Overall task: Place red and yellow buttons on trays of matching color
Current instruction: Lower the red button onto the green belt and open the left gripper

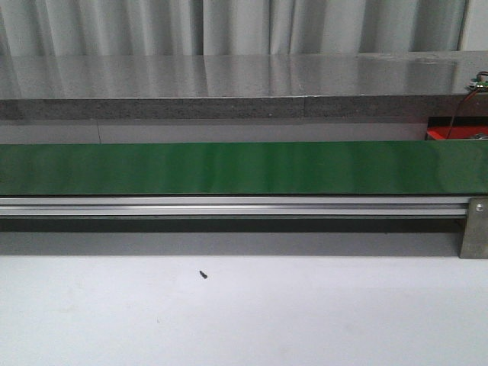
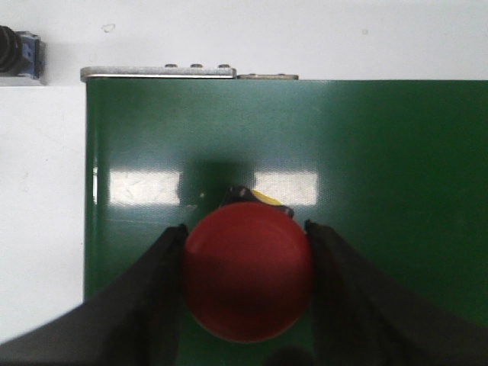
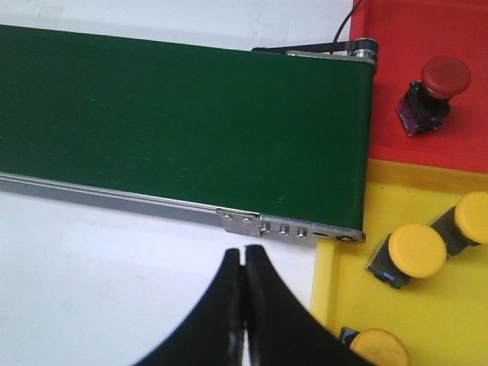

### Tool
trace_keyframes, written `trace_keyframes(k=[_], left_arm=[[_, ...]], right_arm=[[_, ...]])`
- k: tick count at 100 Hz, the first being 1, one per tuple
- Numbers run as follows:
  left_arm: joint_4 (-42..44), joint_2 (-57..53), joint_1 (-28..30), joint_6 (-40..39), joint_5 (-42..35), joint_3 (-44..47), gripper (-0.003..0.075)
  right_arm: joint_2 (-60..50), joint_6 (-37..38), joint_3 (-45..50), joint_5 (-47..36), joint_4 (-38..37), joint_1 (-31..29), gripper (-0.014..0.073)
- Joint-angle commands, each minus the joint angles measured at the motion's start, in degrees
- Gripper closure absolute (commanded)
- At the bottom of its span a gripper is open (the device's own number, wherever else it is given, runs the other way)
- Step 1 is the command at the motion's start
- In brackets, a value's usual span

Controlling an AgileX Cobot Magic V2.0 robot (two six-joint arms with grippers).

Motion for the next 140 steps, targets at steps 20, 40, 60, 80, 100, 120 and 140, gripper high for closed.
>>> trace_keyframes(k=[20,40,60,80,100,120,140], left_arm=[[-1.3,-2.6,-0.3,-0.2,-1.6,-1.6,0.0444],[-1.3,-2.6,-0.3,-0.2,-1.7,-1.6,0.0444],[-1.3,-2.0,-0.3,-0.2,-2.2,-1.6,0.0444],[-1.8,0.2,-0.3,-0.2,-1.5,-1.6,0.0444],[-1.8,0.2,-0.3,-0.2,-1.7,-1.6,0.0392],[-2.1,0.0,-0.3,-0.2,-1.5,-1.8,0.0181],[-6.2,-2.4,-0.3,2.2,-1.5,-1.8,0.0162]], right_arm=[[-0.9,0.0,-1.9,-2.6,1.2,-0.1,0.0662],[-0.9,0.0,-1.9,-2.6,1.2,-0.1,0.0662],[-0.9,0.0,-1.9,-2.6,1.2,-0.1,0.0662],[-0.9,0.0,-1.9,-2.6,1.2,-0.1,0.0662],[-0.9,0.0,-1.9,-2.6,1.2,-0.1,0.0662],[-0.9,0.0,-1.9,-2.6,1.2,-0.1,0.0662],[-0.9,0.0,-1.9,-2.6,1.2,-0.1,0.0662]])
